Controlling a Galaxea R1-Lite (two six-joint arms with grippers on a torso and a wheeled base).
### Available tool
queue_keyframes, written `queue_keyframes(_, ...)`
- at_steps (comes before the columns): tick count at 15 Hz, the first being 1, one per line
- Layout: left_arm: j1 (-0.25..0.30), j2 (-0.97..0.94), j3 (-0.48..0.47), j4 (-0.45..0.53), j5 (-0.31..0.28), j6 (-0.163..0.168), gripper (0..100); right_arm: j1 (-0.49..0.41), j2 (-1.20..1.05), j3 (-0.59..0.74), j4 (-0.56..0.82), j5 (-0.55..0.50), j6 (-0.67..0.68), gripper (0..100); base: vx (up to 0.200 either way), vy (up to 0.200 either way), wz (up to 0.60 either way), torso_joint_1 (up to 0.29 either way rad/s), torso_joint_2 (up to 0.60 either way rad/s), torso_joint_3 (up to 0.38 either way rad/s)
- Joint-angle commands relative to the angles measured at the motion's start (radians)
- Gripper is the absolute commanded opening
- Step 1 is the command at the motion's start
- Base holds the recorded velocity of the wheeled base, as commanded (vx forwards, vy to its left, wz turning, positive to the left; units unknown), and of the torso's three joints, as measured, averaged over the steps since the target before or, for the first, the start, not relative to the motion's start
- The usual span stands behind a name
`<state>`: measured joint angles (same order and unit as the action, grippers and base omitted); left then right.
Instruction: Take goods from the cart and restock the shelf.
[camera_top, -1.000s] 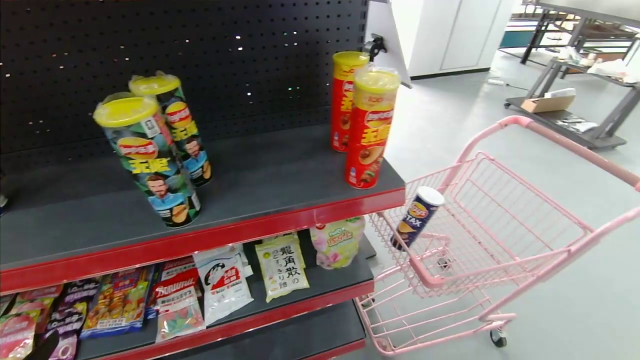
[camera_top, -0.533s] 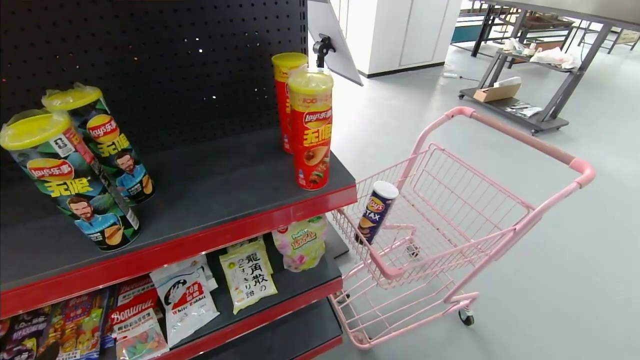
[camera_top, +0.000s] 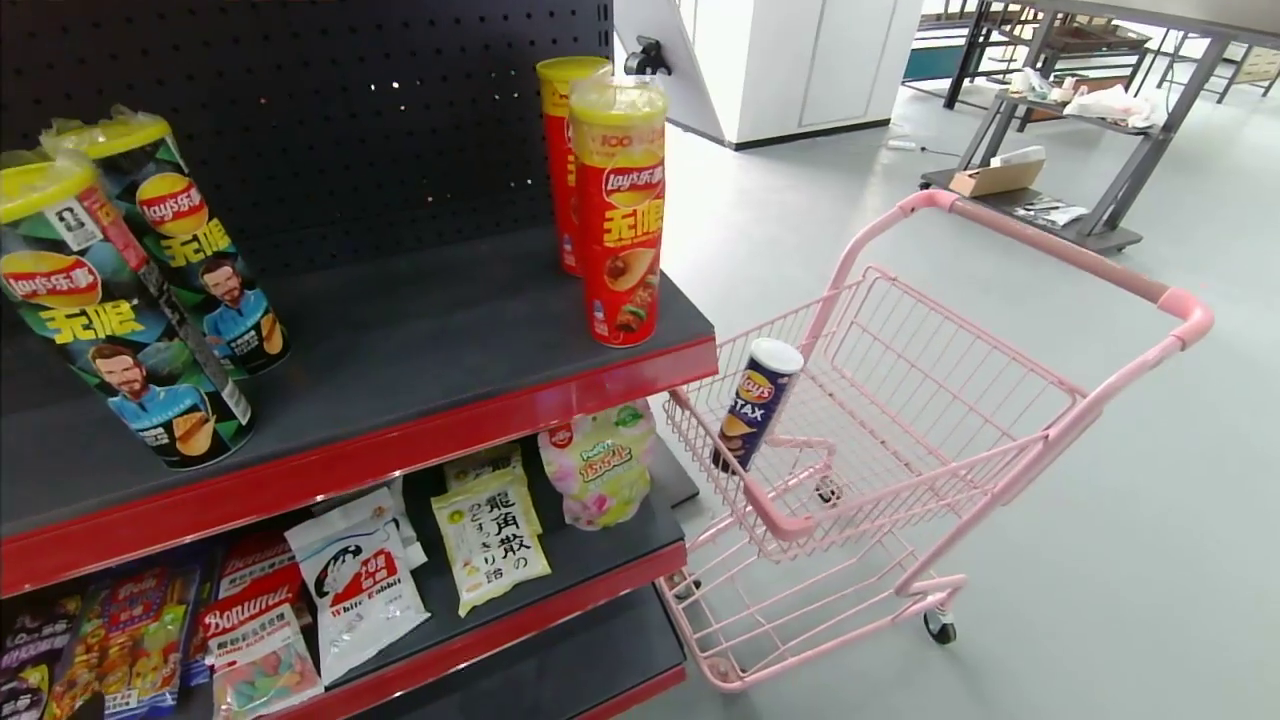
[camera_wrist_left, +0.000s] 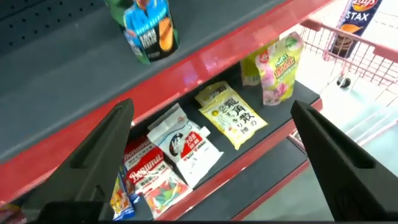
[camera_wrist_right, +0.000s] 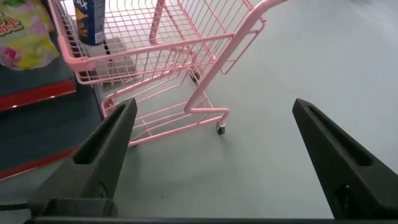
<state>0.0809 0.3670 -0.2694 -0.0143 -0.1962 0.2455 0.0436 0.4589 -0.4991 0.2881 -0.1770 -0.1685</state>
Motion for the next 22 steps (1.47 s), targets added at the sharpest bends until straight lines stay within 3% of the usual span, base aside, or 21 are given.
queue_keyframes(1,0.0,-0.033,0.01,0.0,0.0,0.0,100,0.001,0.0,0.005,0.0,0.001,0.0,100,0.0,0.0,0.0,-0.193,0.53,0.349)
queue_keyframes(9,0.0,-0.042,0.016,0.0,0.001,0.001,100,0.004,0.014,0.01,-0.001,0.002,-0.002,100,0.0,0.0,0.0,-0.165,0.54,0.369)
queue_keyframes(12,0.0,-0.04,0.015,0.0,0.001,0.001,100,-0.002,0.139,-0.058,-0.053,0.011,0.007,100,0.0,0.0,0.0,-0.054,0.22,0.157)
queue_keyframes(14,0.002,-0.037,0.016,0.002,0.012,-0.003,100,-0.005,0.422,-0.193,-0.214,0.037,0.04,100,0.0,0.0,0.0,-0.006,0.03,0.025)
queue_keyframes(16,0.004,-0.033,0.009,0.016,0.035,-0.003,100,0.013,0.558,-0.194,-0.313,0.05,0.038,100,0.0,0.0,0.0,0.0,0.0,0.0)
queue_keyframes(17,0.005,-0.022,0.002,0.023,0.078,-0.011,100,0.021,0.696,-0.197,-0.395,0.087,0.099,100,0.0,0.0,0.0,0.0,0.0,0.0)
queue_keyframes(19,0.002,0.004,-0.019,0.023,0.1,-0.091,100,0.078,0.88,-0.223,-0.63,0.071,0.182,100,0.0,0.0,0.0,0.0,0.0,0.0)
queue_keyframes(20,0.0,0.013,-0.027,0.023,0.096,-0.117,100,0.078,0.917,-0.233,-0.664,0.056,0.184,100,0.0,0.0,0.0,0.0,0.0,0.0)
queue_keyframes(21,0.0,0.036,-0.047,0.023,0.086,-0.183,100,0.071,0.997,-0.248,-0.693,0.027,0.182,100,0.0,0.0,0.0,0.0,0.0,0.0)
queue_keyframes(22,0.0,0.052,-0.064,0.023,0.078,-0.196,100,0.076,1.058,-0.245,-0.731,0.042,0.179,100,0.0,0.0,0.0,0.0,0.0,0.0)
